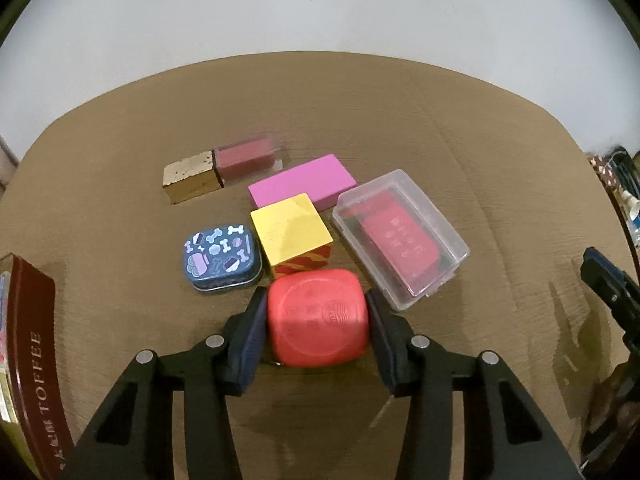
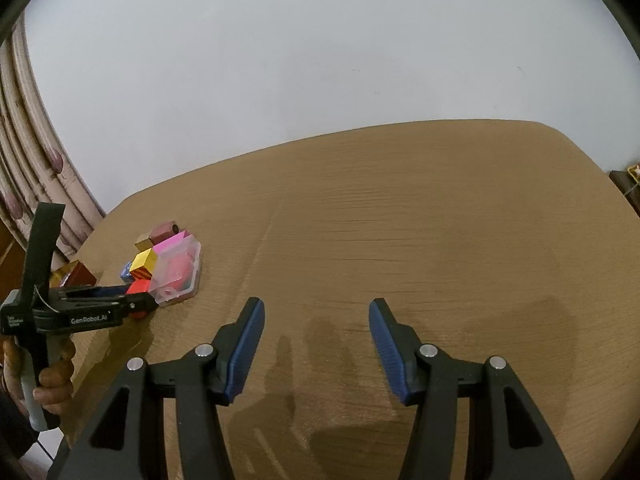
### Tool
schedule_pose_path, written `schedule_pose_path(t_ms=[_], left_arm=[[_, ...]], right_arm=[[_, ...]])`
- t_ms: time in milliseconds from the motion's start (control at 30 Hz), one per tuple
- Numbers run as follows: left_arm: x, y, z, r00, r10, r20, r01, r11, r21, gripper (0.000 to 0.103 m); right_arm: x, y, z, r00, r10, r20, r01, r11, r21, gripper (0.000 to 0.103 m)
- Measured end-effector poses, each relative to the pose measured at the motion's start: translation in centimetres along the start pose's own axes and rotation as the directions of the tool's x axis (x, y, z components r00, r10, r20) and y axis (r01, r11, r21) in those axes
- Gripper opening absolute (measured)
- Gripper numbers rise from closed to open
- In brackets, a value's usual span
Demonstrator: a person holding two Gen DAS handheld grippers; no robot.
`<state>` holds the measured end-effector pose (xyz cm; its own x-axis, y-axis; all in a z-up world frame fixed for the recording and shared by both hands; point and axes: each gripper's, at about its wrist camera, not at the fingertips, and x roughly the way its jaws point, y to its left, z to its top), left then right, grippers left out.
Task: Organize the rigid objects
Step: 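Grasp the red rounded box with the left gripper, then place the red rounded box into the tin and open the left gripper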
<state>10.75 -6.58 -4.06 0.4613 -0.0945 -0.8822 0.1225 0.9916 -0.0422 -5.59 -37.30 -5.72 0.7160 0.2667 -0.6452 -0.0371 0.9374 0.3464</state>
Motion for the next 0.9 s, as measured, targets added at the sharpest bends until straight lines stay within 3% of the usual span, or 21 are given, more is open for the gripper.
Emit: schedule_pose_path(t_ms=[100, 267, 500, 700, 767, 900], left_arm=[[-0.4, 0.7, -0.4, 1.000, -0.020, -0.011, 0.020, 0.999, -0.028, 0.044], [-2.9, 0.9, -3.8, 0.997, -0.070, -0.030, 0.068, 0.996, -0.062, 0.044], [-10.6, 5.3, -8.0, 0.998, -0.067, 0.008, 0.067, 0.992, -0.106, 0.044], [-17.0, 13.5, -9.8, 0.998, 0.054, 0.020, -0.050, 0.985, -0.166, 0.044], [-16.9, 16.3, -10.3, 0.993, 0.120, 0.010, -0.116, 0.977, -0.181, 0.044], [-14.4, 21.7, -10.7, 0.988, 0.147, -0.046, -0.154, 0.958, -0.243, 0.044]], right_arm=[[0.0, -0.2, 0.0, 1.000, 0.005, 0.002, -0.005, 1.000, 0.010, 0.056], [0.3, -0.6, 0.2, 1.000, 0.004, 0.004, -0.004, 1.000, 0.027, 0.056], [0.9, -0.4, 0.5, 1.000, -0.019, -0.019, 0.019, 1.000, 0.021, 0.056], [1.9, 0.2, 0.5, 0.997, -0.058, -0.056, 0.058, 0.998, -0.003, 0.056], [2.2, 0.4, 0.5, 0.995, -0.069, -0.066, 0.069, 0.998, -0.011, 0.056], [2.9, 0.8, 0.4, 0.993, -0.083, -0.087, 0.082, 0.996, -0.018, 0.056]])
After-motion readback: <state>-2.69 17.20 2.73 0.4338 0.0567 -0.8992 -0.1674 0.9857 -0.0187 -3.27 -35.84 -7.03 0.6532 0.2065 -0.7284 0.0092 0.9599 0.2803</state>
